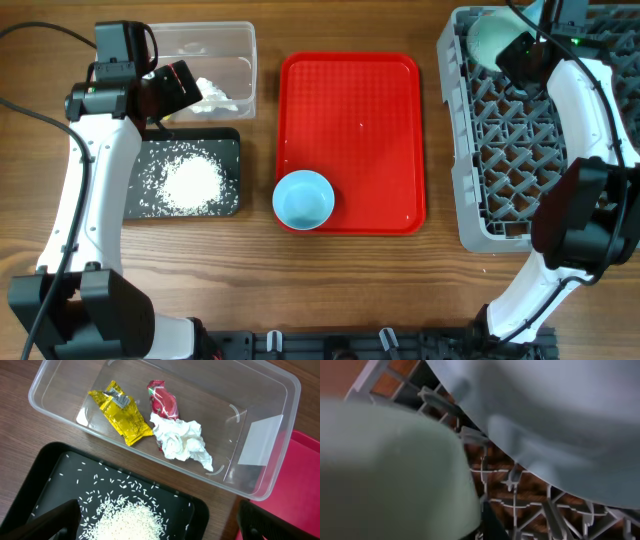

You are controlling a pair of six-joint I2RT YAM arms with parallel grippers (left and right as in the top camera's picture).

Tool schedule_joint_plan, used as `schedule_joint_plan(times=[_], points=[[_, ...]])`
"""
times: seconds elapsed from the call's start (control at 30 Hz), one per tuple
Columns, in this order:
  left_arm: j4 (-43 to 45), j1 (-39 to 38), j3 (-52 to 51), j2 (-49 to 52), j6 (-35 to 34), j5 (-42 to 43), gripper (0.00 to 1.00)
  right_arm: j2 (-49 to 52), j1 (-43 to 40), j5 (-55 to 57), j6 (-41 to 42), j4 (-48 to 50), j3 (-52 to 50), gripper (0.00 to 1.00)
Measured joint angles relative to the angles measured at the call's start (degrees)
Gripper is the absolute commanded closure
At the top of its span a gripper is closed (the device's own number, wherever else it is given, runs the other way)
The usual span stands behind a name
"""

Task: Sort waste into correct bins and load items into the dishwasher rack
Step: 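Place the mint bowl upright in the rack with right gripper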

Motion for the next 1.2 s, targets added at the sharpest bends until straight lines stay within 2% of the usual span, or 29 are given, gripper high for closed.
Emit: schedule_joint_plan(times=[0.17, 0.4, 0.43, 0.6, 0.73, 0.8, 0.93, 1.03, 1.13, 1.2], points=[[0.0, 0.0, 0.0, 0.0, 0.0, 0.0, 0.00, -0.1, 0.0, 1.9, -6.4, -0.2, 0.0, 0.96], [0.0, 0.0, 0.0, 0.0, 0.0, 0.0, 0.00, -6.9, 0.0, 14.3, -9.6, -4.0, 0.0, 0.96], [0.0, 0.0, 0.0, 0.0, 0.0, 0.0, 0.00, -7.9, 1.4, 18.2, -10.6, -4.7, 0.0, 0.96], [0.0, 0.0, 0.0, 0.0, 0.0, 0.0, 0.00, -7.9, 7.5, 22.4, -10.9, -4.3, 0.0, 0.96], [0.0, 0.0, 0.0, 0.0, 0.0, 0.0, 0.00, -7.9, 8.0, 30.5, -13.2, -4.6, 0.0, 0.96], [0.1, 0.0, 0.0, 0.0, 0.0, 0.0, 0.00, -7.9, 10.3, 37.5, -18.8, -0.9, -0.1, 0.96], [0.1, 0.0, 0.0, 0.0, 0.0, 0.0, 0.00, -7.9, 17.1, 45.1, -37.2, 16.0, -0.4, 0.96], [0.0, 0.0, 0.0, 0.0, 0.0, 0.0, 0.00, -5.4, 18.3, 52.7, -52.5, 26.2, -0.3, 0.96], [0.1, 0.0, 0.0, 0.0, 0.0, 0.0, 0.00, -0.1, 18.0, 59.4, -63.3, 30.0, -0.3, 0.96], [0.1, 0.0, 0.0, 0.0, 0.0, 0.0, 0.00, 2.7, 18.0, 61.2, -67.1, 29.9, -0.3, 0.96]])
